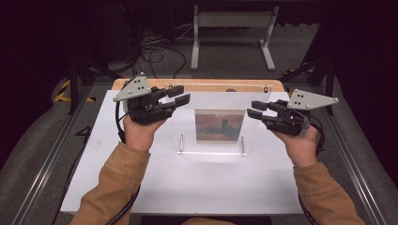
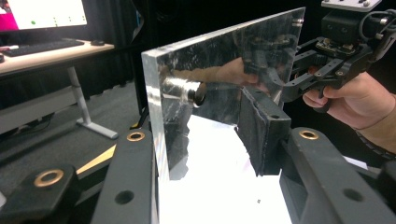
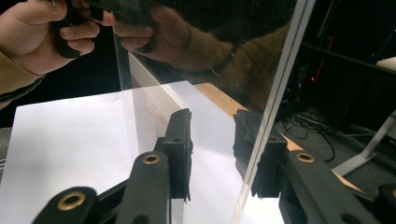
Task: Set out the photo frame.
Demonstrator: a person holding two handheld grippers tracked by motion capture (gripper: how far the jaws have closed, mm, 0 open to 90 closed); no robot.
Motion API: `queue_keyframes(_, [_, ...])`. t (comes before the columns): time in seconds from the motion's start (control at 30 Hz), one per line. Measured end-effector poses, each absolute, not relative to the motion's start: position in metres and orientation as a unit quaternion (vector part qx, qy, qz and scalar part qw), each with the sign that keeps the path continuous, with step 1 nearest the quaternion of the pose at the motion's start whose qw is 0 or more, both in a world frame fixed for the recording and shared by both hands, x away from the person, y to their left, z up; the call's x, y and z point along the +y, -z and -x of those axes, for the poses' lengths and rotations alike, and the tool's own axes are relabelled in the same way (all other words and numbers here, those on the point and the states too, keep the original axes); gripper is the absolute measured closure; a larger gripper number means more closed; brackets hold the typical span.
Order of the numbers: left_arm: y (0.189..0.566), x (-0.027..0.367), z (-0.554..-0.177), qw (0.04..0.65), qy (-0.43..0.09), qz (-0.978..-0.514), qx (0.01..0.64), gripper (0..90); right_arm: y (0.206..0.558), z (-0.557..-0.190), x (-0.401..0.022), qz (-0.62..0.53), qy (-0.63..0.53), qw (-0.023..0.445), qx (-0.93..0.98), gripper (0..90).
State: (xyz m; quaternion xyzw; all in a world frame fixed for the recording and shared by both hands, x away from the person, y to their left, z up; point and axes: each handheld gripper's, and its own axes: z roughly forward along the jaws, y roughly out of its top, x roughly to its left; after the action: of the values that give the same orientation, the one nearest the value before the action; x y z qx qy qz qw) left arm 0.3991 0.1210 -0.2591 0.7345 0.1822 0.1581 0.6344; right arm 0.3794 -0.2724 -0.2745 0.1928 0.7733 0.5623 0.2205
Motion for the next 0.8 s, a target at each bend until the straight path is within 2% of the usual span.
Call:
queue_keyframes(0.67, [0.259,0.114,-0.425,0.63,-0.159,-0.732,0.205,58.1,0.276,-0.41,-0.275,-0.211,-0.561,0.211,0.772,60.2])
queue_keyframes(0.73, [0.259,0.113,-0.426,0.63,-0.166,-0.729,0.207,57.2,0.277,-0.412,-0.275,-0.213,-0.56,0.212,0.772,59.2])
queue_keyframes(0.77, [0.261,0.112,-0.427,0.631,-0.171,-0.728,0.206,52.6,0.277,-0.413,-0.274,-0.214,-0.559,0.217,0.771,58.1])
queue_keyframes(0.8, [0.261,0.112,-0.427,0.631,-0.171,-0.728,0.206,51.6,0.277,-0.413,-0.274,-0.214,-0.559,0.217,0.771,58.1])
